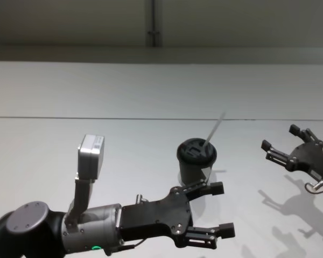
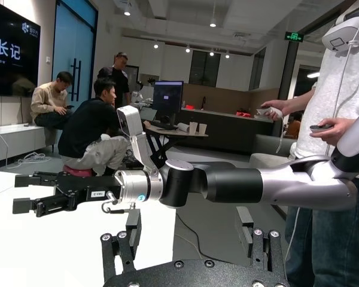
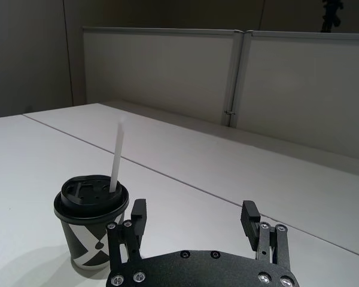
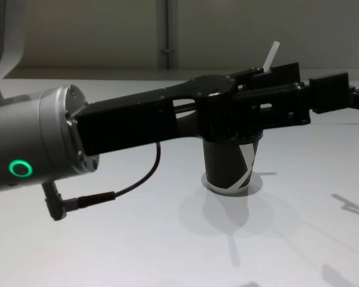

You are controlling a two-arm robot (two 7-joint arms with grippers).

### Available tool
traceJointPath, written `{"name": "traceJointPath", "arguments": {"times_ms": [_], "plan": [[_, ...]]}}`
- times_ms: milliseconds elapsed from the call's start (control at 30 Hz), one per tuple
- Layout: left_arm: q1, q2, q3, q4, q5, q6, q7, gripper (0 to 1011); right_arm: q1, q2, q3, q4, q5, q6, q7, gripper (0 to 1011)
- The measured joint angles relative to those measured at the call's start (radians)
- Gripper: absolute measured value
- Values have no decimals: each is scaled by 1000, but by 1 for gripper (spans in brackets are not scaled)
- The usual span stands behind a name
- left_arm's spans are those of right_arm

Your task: Pick up the straw with one hand, pass it to the other hand, and insert it into the cup.

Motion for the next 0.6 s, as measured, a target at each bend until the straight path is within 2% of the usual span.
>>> {"name": "traceJointPath", "arguments": {"times_ms": [300,600], "plan": [[3,3,-2,3,14,-2,32,1002,-2,7,-12,-4,-13,2,-29,1001],[11,15,-9,12,59,-15,130,1001,-10,34,-55,-26,-64,10,-136,1001]]}}
